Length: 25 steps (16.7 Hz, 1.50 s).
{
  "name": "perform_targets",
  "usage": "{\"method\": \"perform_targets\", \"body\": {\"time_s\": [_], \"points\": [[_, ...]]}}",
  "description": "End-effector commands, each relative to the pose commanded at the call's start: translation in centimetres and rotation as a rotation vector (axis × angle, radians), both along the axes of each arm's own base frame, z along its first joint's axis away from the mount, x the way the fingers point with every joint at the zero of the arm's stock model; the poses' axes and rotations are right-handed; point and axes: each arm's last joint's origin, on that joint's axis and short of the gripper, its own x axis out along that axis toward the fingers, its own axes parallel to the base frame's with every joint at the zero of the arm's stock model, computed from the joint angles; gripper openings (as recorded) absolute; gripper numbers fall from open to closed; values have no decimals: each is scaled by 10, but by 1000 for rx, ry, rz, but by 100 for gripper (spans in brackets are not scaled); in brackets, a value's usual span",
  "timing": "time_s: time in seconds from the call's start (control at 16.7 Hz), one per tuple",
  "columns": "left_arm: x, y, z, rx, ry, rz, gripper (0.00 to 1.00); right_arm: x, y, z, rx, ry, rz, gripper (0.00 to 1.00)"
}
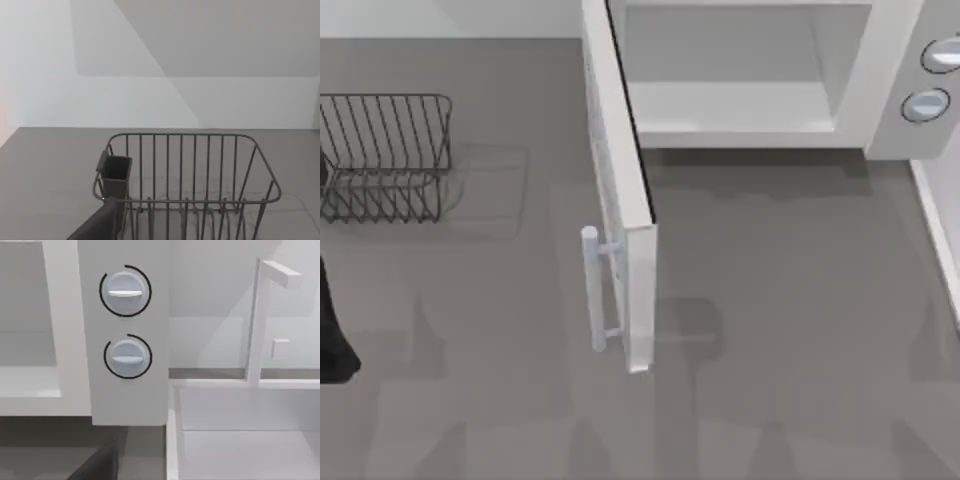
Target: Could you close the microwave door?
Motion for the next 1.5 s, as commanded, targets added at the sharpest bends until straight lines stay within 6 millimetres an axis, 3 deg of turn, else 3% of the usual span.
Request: {"method": "perform_targets", "body": {"time_s": [0.3,0.72,1.14,1.5], "points": [[1,-2,3,37,58,-25,100,0,0,0,0,0,0,100],[25,-15,39,297,437,-251,100,0,0,0,0,0,0,100],[92,-47,91,571,796,-666,100,0,0,0,0,0,0,100],[159,-87,129,698,938,-1000,100,0,0,0,0,0,0,100]]}}
